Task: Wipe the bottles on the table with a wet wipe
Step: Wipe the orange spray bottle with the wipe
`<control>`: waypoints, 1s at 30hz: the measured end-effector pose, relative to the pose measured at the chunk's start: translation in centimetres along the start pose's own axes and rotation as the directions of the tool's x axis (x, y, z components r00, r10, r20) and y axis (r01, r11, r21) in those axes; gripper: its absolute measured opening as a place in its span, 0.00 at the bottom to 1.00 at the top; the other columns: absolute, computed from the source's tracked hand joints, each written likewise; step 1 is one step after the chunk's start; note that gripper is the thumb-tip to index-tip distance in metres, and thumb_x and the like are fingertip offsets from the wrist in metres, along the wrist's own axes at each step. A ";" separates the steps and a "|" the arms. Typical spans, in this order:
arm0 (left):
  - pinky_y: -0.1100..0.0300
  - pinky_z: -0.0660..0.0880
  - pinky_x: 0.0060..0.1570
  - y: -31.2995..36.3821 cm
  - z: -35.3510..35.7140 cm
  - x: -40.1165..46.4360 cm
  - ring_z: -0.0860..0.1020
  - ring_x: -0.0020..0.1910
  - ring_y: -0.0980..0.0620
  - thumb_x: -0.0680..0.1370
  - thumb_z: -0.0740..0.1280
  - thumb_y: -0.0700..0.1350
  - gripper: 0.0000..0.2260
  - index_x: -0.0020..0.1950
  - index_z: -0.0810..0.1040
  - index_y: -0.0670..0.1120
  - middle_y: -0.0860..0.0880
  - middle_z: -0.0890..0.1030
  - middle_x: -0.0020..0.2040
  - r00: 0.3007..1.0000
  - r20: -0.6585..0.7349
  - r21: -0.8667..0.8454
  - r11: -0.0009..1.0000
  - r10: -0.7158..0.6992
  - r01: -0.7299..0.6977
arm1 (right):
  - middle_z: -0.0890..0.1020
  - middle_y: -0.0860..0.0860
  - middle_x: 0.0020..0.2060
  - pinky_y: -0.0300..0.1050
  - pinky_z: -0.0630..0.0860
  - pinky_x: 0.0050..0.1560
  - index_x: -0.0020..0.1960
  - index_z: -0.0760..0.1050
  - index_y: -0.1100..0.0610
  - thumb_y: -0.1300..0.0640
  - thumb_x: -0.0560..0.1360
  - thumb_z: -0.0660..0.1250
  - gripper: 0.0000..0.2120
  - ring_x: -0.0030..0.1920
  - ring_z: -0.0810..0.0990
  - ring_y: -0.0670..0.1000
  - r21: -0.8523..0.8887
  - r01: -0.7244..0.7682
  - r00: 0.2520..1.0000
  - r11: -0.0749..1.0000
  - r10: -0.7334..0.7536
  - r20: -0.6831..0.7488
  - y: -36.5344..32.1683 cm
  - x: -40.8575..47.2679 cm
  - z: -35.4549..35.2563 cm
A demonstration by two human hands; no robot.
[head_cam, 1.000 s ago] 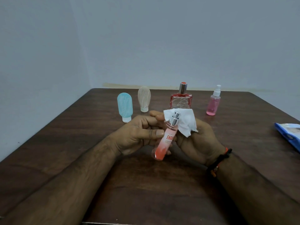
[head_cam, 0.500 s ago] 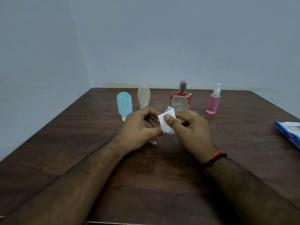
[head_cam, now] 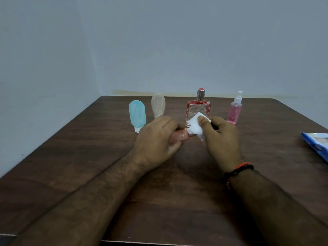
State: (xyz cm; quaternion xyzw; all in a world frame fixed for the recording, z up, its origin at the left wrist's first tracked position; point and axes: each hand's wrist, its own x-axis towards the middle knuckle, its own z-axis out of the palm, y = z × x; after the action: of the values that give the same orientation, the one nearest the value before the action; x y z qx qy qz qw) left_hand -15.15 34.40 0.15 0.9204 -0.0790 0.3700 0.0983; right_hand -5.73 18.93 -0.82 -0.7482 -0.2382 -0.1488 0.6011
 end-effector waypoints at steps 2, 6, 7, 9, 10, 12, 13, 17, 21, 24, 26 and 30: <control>0.55 0.77 0.45 -0.1 -0.2 0.1 0.76 0.48 0.54 0.72 0.75 0.48 0.13 0.54 0.80 0.47 0.51 0.81 0.49 1.000 -0.006 -0.020 0.999 -0.029 0.028 | 0.81 0.57 0.42 0.44 0.74 0.41 0.47 0.83 0.58 0.48 0.78 0.66 0.15 0.41 0.79 0.53 -0.011 -0.030 0.999 0.999 0.030 -0.022 0.3 0.4 -0.2; 0.58 0.77 0.45 -0.2 -0.3 0.1 0.75 0.47 0.57 0.73 0.75 0.48 0.12 0.53 0.80 0.48 0.53 0.81 0.48 0.999 -0.016 -0.050 0.998 -0.050 0.049 | 0.76 0.56 0.43 0.40 0.75 0.44 0.54 0.83 0.56 0.49 0.77 0.68 0.12 0.40 0.75 0.49 0.094 -0.011 0.980 0.995 0.029 -0.197 0.1 0.7 -0.9; 0.58 0.77 0.44 -0.2 -0.3 0.1 0.75 0.47 0.57 0.72 0.75 0.48 0.12 0.53 0.80 0.48 0.53 0.80 0.48 0.999 -0.016 -0.052 0.997 -0.051 0.050 | 0.78 0.59 0.43 0.45 0.77 0.44 0.54 0.83 0.55 0.52 0.77 0.69 0.10 0.40 0.75 0.51 0.138 0.022 0.983 0.990 0.004 -0.183 0.0 0.5 -0.9; 0.57 0.77 0.44 -0.3 -0.2 0.0 0.76 0.47 0.56 0.72 0.75 0.48 0.13 0.54 0.79 0.48 0.52 0.80 0.48 0.998 -0.018 -0.052 0.997 -0.053 0.052 | 0.80 0.60 0.44 0.52 0.79 0.43 0.54 0.82 0.55 0.55 0.76 0.70 0.08 0.40 0.78 0.56 0.181 0.072 0.996 0.981 -0.062 -0.061 -0.3 0.0 -0.5; 0.56 0.77 0.44 -0.5 -0.1 0.0 0.76 0.47 0.56 0.72 0.75 0.49 0.14 0.54 0.79 0.47 0.52 0.80 0.48 0.998 -0.019 -0.053 0.997 -0.056 0.055 | 0.81 0.58 0.44 0.54 0.81 0.44 0.53 0.82 0.55 0.56 0.76 0.70 0.07 0.42 0.80 0.57 0.182 0.087 0.995 0.979 -0.093 0.022 -0.5 -0.4 -0.2; 0.55 0.78 0.46 -0.9 -0.1 -0.2 0.77 0.47 0.55 0.72 0.75 0.50 0.14 0.54 0.79 0.47 0.52 0.81 0.48 0.997 -0.009 -0.064 0.995 -0.079 0.078 | 0.82 0.55 0.44 0.56 0.81 0.45 0.51 0.83 0.55 0.56 0.77 0.70 0.05 0.45 0.81 0.57 0.162 0.116 0.980 0.980 -0.139 0.142 -0.6 -0.7 0.2; 0.54 0.78 0.47 -1.0 -0.1 -0.3 0.77 0.47 0.55 0.72 0.75 0.50 0.14 0.54 0.79 0.48 0.52 0.81 0.48 0.995 -0.006 -0.077 0.992 -0.101 0.101 | 0.82 0.54 0.44 0.55 0.81 0.45 0.50 0.83 0.54 0.57 0.77 0.70 0.04 0.45 0.81 0.56 0.161 0.130 0.974 0.978 -0.157 0.166 -0.7 -0.8 0.3; 0.59 0.79 0.44 -1.1 -0.1 -0.2 0.78 0.46 0.58 0.70 0.78 0.50 0.15 0.54 0.80 0.49 0.55 0.81 0.47 0.974 -0.014 -0.229 0.949 -0.227 0.218 | 0.83 0.50 0.47 0.49 0.83 0.46 0.52 0.82 0.50 0.59 0.76 0.71 0.07 0.47 0.83 0.50 0.199 0.161 0.973 0.967 -0.190 0.133 -0.5 -0.6 0.0; 0.68 0.79 0.43 -1.1 -0.4 0.2 0.81 0.45 0.61 0.65 0.81 0.49 0.19 0.53 0.81 0.51 0.55 0.83 0.44 0.885 0.080 -0.585 0.697 -0.459 0.414 | 0.84 0.54 0.46 0.58 0.83 0.47 0.54 0.80 0.53 0.61 0.75 0.72 0.09 0.47 0.83 0.57 0.316 0.094 0.994 0.944 -0.108 0.026 -0.4 -0.3 -0.2; 0.65 0.80 0.45 -1.4 -0.5 0.4 0.83 0.48 0.55 0.61 0.78 0.51 0.22 0.54 0.82 0.48 0.50 0.86 0.47 0.835 0.199 -0.747 0.472 -0.513 0.468 | 0.84 0.54 0.46 0.58 0.82 0.50 0.51 0.78 0.51 0.61 0.74 0.72 0.08 0.49 0.84 0.57 0.353 0.078 0.996 0.933 -0.090 0.018 -0.6 -0.3 -0.1; 0.62 0.80 0.47 -1.4 -0.2 0.4 0.84 0.50 0.50 0.63 0.78 0.45 0.22 0.55 0.82 0.44 0.47 0.86 0.49 0.824 0.247 -0.832 0.324 -0.510 0.450 | 0.85 0.50 0.48 0.52 0.82 0.53 0.52 0.79 0.51 0.61 0.75 0.71 0.08 0.51 0.84 0.51 0.306 0.105 0.989 0.946 -0.132 0.071 -0.7 -0.6 0.2; 0.55 0.82 0.46 -1.6 0.1 0.3 0.84 0.52 0.46 0.66 0.75 0.40 0.18 0.56 0.82 0.42 0.42 0.86 0.51 0.819 0.300 -0.908 0.118 -0.489 0.403 | 0.85 0.45 0.51 0.36 0.79 0.53 0.58 0.82 0.54 0.60 0.75 0.71 0.12 0.52 0.82 0.40 0.140 0.224 0.950 0.965 -0.248 0.189 -0.7 -1.5 0.8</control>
State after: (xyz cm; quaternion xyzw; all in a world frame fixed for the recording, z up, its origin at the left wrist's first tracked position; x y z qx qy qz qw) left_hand -14.53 35.88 0.06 0.6389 0.0000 0.2337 0.7329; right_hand -7.43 19.59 -1.19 -0.6893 -0.3947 -0.1276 0.5940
